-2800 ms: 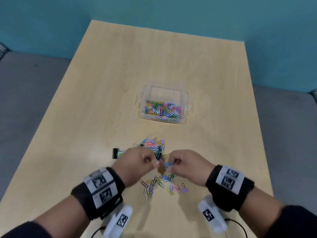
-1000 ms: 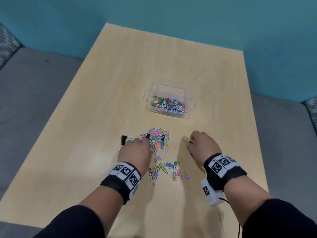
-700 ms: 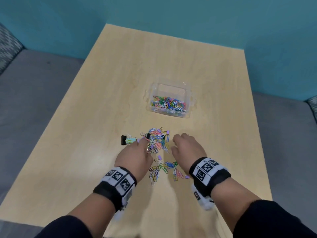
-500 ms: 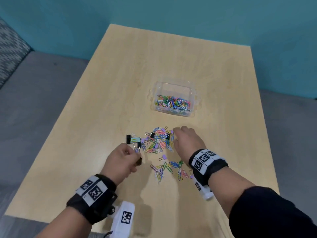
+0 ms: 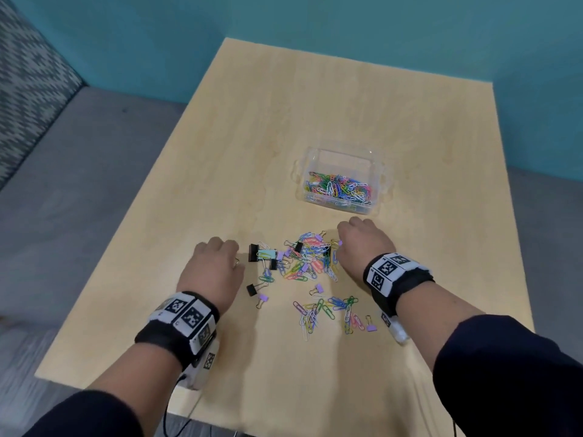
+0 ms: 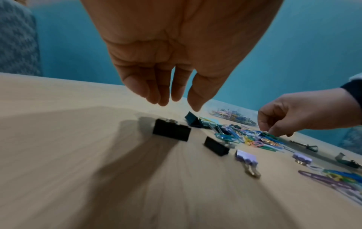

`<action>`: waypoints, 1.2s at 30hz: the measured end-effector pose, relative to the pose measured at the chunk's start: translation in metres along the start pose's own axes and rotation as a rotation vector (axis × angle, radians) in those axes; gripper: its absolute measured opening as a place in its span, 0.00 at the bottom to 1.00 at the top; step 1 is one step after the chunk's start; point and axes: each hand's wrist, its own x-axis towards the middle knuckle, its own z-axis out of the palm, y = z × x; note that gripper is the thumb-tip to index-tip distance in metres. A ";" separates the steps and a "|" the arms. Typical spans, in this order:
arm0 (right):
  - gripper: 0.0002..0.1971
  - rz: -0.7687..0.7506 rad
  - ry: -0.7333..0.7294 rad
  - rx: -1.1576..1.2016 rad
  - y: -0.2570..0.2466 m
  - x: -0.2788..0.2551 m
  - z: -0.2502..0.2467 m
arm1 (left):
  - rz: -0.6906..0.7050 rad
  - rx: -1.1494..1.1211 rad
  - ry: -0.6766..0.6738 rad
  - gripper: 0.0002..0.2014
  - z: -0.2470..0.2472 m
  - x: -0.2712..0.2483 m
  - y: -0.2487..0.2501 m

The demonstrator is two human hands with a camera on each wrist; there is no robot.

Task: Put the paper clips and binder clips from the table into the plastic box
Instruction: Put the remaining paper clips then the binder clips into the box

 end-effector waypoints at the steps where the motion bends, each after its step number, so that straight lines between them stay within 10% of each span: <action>1: 0.08 0.027 0.010 0.010 0.004 -0.001 -0.001 | 0.060 0.032 -0.010 0.14 0.002 0.006 0.002; 6: 0.07 0.141 0.001 0.037 0.030 -0.013 -0.006 | 0.225 0.143 -0.110 0.17 0.012 0.033 0.008; 16: 0.12 0.135 0.173 0.205 0.026 -0.056 0.006 | 0.089 0.081 -0.152 0.10 -0.001 0.037 -0.006; 23: 0.13 0.187 0.167 0.224 0.024 -0.069 0.017 | 0.393 0.277 -0.189 0.21 0.002 0.044 0.011; 30: 0.13 0.170 0.157 0.208 0.023 -0.068 0.016 | 0.359 0.287 -0.310 0.06 0.001 0.046 0.021; 36: 0.11 0.135 0.151 0.235 0.014 -0.072 0.018 | 0.224 0.044 -0.408 0.21 0.001 0.040 0.013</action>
